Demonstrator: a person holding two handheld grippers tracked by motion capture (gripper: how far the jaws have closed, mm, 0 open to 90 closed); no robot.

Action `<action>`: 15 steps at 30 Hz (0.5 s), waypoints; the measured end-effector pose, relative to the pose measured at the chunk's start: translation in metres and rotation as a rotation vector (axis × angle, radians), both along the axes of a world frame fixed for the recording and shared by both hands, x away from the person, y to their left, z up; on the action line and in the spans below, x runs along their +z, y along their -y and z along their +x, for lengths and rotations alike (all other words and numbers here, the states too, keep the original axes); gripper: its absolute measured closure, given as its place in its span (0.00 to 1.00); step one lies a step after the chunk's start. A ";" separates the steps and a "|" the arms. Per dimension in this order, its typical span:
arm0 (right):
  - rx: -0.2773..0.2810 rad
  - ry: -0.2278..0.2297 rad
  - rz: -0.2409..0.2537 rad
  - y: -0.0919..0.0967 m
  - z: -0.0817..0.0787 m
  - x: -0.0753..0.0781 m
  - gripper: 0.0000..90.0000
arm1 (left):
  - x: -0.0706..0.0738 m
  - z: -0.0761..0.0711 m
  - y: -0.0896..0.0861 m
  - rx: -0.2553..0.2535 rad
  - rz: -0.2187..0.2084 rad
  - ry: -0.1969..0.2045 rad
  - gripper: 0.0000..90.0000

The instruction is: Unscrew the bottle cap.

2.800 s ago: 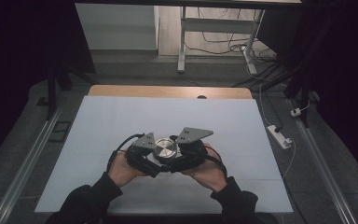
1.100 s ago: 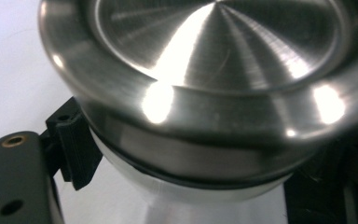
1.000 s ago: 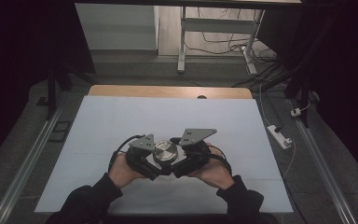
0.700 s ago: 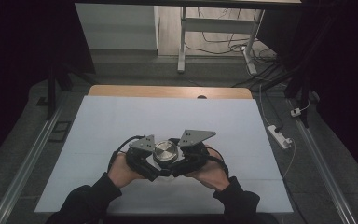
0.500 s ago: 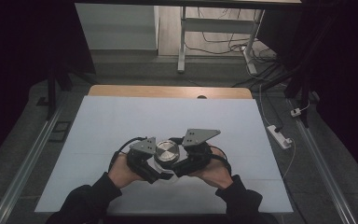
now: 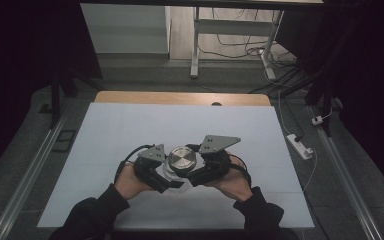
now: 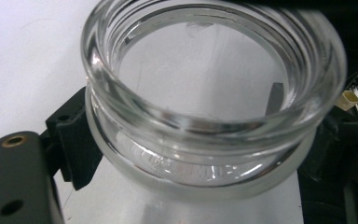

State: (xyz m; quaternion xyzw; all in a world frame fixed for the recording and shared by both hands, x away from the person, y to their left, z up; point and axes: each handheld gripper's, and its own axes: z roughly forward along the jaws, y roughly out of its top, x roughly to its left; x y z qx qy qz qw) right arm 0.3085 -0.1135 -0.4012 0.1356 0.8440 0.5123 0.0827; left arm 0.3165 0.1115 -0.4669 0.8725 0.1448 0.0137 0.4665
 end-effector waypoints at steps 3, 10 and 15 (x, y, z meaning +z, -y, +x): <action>-0.009 -0.003 0.000 0.001 0.000 0.000 0.20 | -0.001 0.001 -0.001 0.015 0.001 -0.001 0.17; -0.009 -0.024 0.011 0.004 0.000 -0.005 0.20 | -0.004 0.005 -0.003 0.037 0.012 0.001 0.17; -0.006 -0.021 0.015 0.005 -0.004 -0.004 0.20 | -0.006 0.007 -0.003 0.051 0.020 -0.001 0.17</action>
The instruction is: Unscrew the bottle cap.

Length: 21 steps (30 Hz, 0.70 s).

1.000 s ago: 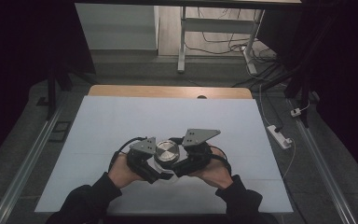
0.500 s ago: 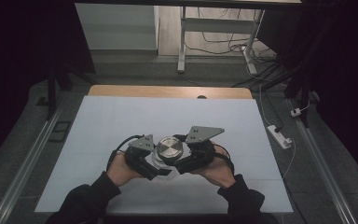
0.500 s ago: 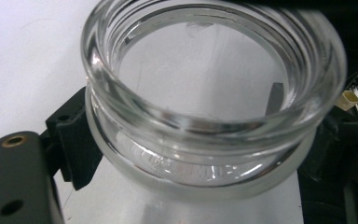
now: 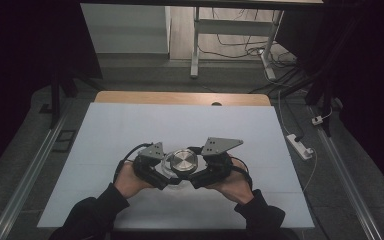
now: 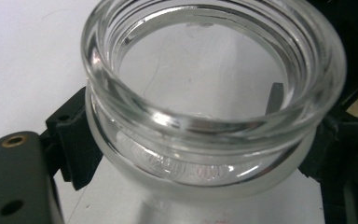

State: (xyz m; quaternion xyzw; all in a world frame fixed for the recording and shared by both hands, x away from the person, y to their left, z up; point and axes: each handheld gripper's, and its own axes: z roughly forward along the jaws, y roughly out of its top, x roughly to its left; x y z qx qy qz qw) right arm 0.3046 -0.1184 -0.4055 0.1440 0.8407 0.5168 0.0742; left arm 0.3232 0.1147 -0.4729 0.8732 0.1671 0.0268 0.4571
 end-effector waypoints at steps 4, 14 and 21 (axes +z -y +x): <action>0.006 0.001 0.002 0.000 -0.004 -0.001 0.20 | -0.001 0.001 -0.001 0.011 0.003 0.001 0.17; 0.019 -0.001 -0.004 0.002 -0.016 -0.007 0.20 | -0.003 0.005 -0.002 0.037 -0.003 -0.002 0.18; 0.031 0.004 0.006 0.003 -0.023 -0.009 0.20 | -0.001 0.008 -0.004 0.053 -0.011 0.003 0.17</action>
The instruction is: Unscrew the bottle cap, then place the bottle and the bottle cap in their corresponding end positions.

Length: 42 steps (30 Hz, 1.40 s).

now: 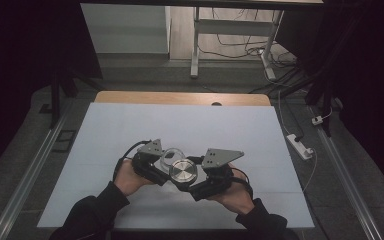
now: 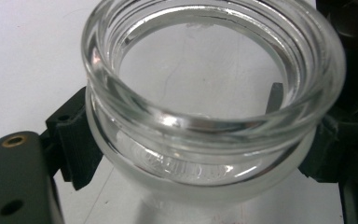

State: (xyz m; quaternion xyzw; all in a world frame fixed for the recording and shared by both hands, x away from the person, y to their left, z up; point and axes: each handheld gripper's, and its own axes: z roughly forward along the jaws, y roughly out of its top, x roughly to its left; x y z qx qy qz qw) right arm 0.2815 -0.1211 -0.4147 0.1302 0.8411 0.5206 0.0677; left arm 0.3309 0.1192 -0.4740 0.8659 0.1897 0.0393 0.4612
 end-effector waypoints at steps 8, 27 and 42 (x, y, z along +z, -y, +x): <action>0.013 0.008 -0.008 -0.002 -0.007 -0.005 0.20 | 0.000 0.005 -0.001 0.018 -0.003 0.005 0.18; 0.019 -0.005 -0.004 0.001 -0.013 -0.022 0.20 | 0.003 0.018 0.001 0.038 -0.017 0.020 0.17; 0.028 -0.014 -0.048 0.002 -0.019 -0.047 0.20 | 0.000 0.038 0.008 0.062 -0.010 0.022 0.18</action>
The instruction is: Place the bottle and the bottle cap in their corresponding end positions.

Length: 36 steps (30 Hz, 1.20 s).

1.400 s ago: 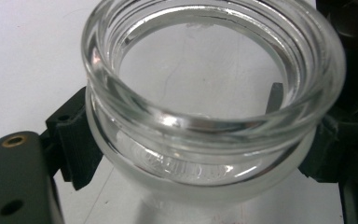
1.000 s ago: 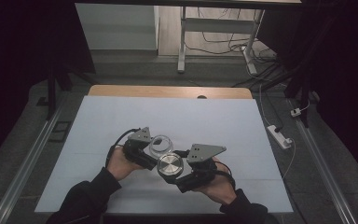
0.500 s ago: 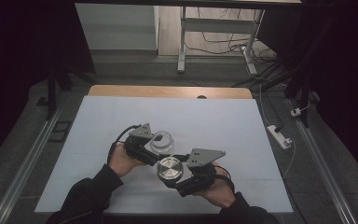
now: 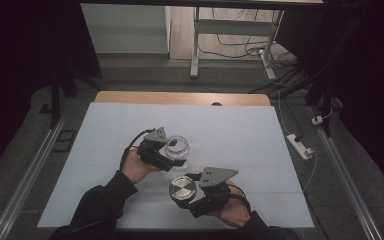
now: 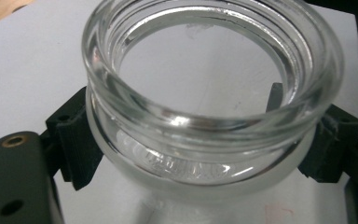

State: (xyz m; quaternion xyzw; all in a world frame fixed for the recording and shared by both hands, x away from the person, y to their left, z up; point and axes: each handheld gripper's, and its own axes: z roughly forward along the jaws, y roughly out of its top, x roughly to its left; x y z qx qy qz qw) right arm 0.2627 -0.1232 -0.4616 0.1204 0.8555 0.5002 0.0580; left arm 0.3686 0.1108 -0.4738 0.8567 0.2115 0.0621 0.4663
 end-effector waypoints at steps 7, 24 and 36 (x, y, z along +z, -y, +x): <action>-0.004 -0.015 -0.007 -0.001 0.001 -0.012 0.20 | 0.000 0.010 0.004 0.013 -0.003 0.011 0.18; -0.045 -0.013 -0.060 -0.005 0.012 -0.039 0.20 | -0.008 0.036 0.012 0.060 0.000 0.031 0.18; -0.076 -0.019 -0.102 -0.010 0.027 -0.055 0.20 | -0.020 0.051 0.015 0.108 0.003 0.039 0.18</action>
